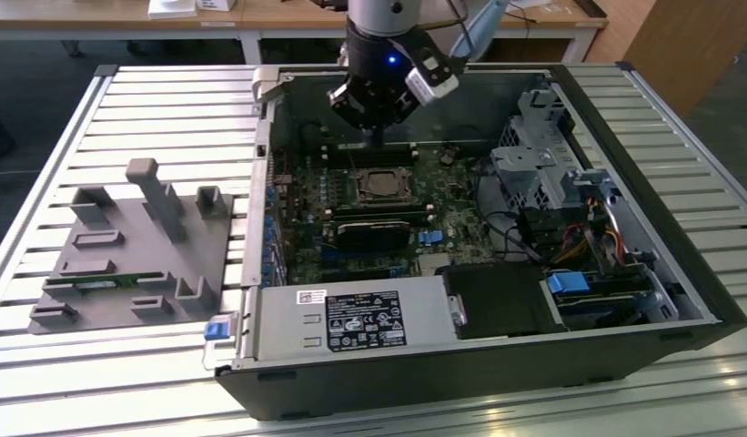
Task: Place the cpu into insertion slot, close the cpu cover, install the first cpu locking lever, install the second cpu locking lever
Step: 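Install the first cpu locking lever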
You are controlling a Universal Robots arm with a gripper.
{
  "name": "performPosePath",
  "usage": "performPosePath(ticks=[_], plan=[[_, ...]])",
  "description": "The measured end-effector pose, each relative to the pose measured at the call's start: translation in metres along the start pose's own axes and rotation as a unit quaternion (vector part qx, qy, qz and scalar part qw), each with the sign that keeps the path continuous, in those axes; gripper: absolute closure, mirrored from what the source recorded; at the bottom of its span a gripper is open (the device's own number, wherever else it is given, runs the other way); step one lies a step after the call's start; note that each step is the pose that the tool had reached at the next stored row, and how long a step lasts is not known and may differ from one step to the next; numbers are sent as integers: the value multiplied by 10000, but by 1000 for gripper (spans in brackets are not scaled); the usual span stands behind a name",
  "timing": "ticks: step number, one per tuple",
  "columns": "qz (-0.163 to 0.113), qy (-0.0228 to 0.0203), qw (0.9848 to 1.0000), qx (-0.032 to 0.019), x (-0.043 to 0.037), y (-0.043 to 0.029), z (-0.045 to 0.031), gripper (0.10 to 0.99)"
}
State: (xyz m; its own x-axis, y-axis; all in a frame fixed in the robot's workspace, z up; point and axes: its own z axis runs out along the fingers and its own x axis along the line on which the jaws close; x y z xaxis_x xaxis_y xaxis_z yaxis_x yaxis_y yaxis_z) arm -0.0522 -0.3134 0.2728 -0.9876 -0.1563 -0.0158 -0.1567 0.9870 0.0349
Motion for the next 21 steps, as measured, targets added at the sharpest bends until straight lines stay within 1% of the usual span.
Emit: performPosePath(ticks=[5,7,12,16,21], plan=[[-1,-23,10000,3,122,19,12,980],[3,-43,10000,7,188,29,29,980],[255,-53,9997,12,213,40,72,980],[274,-55,9996,4,317,57,83,980],[274,-56,9996,1,425,74,99,980]])
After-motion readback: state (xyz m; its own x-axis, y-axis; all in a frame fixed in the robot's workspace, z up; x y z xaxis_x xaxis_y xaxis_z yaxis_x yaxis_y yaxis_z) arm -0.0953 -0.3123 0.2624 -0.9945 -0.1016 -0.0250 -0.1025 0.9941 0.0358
